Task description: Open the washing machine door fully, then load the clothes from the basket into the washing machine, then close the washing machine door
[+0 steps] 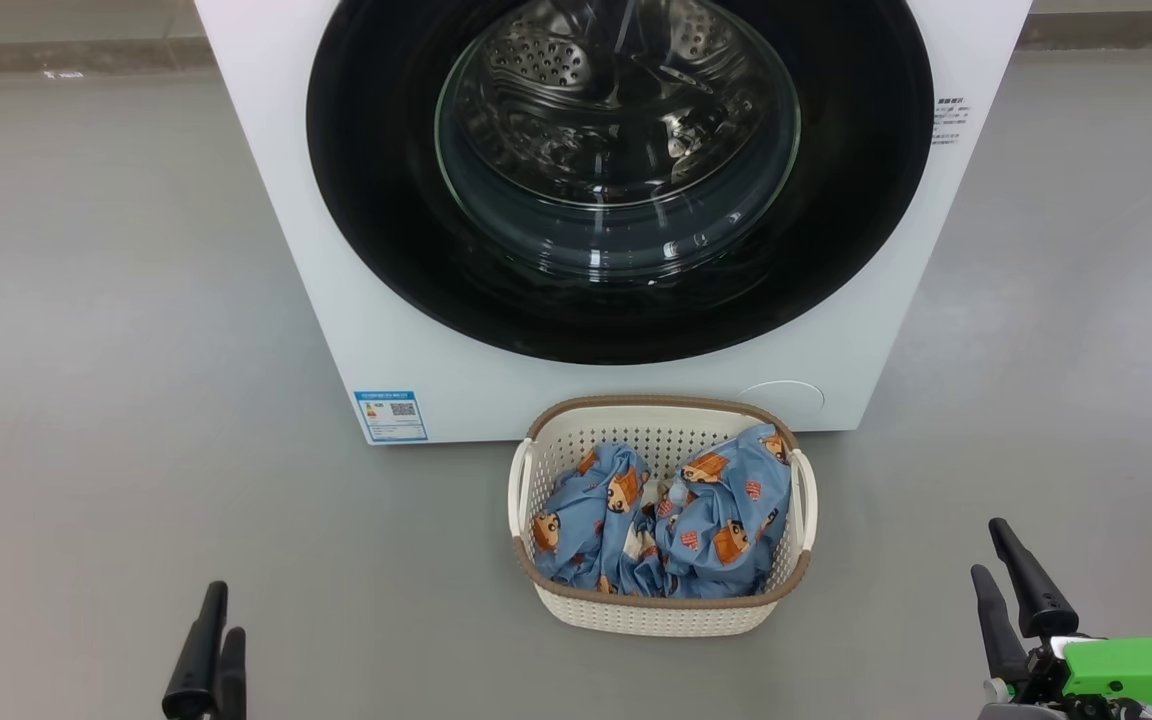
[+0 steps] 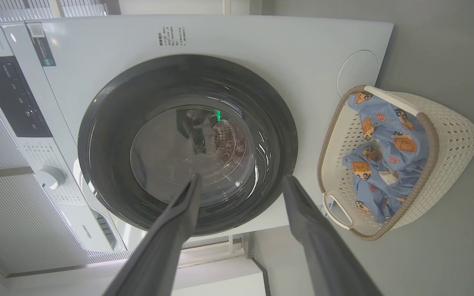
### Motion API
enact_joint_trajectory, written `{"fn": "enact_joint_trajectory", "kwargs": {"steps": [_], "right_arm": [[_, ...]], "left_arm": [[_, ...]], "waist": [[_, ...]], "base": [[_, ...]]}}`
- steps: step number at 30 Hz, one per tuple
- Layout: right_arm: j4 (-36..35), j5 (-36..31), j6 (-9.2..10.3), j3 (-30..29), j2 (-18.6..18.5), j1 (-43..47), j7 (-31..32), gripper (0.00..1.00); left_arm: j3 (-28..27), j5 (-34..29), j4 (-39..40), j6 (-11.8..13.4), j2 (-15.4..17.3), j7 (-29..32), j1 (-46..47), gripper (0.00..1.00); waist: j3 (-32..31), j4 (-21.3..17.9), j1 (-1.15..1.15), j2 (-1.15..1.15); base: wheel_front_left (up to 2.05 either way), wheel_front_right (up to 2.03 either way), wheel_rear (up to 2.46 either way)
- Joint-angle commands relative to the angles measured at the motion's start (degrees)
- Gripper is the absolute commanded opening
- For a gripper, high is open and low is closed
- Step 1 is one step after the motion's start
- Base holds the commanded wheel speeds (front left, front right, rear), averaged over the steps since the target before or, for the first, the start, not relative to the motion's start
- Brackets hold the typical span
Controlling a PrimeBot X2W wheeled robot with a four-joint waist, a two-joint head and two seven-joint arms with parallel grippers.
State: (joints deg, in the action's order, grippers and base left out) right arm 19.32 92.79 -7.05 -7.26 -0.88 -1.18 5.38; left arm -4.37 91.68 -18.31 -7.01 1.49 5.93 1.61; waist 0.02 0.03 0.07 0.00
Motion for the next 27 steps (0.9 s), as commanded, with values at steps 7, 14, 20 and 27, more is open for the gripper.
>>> {"fn": "enact_joint_trajectory", "kwargs": {"steps": [7,14,20,27], "right_arm": [[-2.48,0.59,-0.13,0.94,-0.72,-2.59,-1.27,1.0],[-3.57,0.43,-0.15,1.41,-0.8,-3.04,-2.22,1.0],[-4.16,-0.82,-0.17,1.98,-0.99,-3.5,-3.36,1.0],[-5.3,-5.59,-0.19,4.27,-2.37,-4.35,-5.2,1.0]], "left_arm": [[-0.06,-0.82,2.75,-0.07,0.77,-1.56,2.33,1.0],[0.44,-1.82,3.57,-0.09,1.28,-2.9,2.75,1.0],[1.21,-3.19,4.26,-0.11,1.94,-4.1,3.05,1.0],[2.09,-6.73,4.88,-0.14,2.89,-5.57,3.51,1.0]], "waist": [[0.21,0.03,-0.06,0.0],[0.27,0.1,-0.06,0.0],[0.24,0.16,-0.06,0.0],[0.25,0.17,-0.06,0.0]], "base": [[0.0,0.0,0.0],[0.0,0.0,0.0],[0.0,0.0,0.0],[0.0,0.0,0.0]]}}
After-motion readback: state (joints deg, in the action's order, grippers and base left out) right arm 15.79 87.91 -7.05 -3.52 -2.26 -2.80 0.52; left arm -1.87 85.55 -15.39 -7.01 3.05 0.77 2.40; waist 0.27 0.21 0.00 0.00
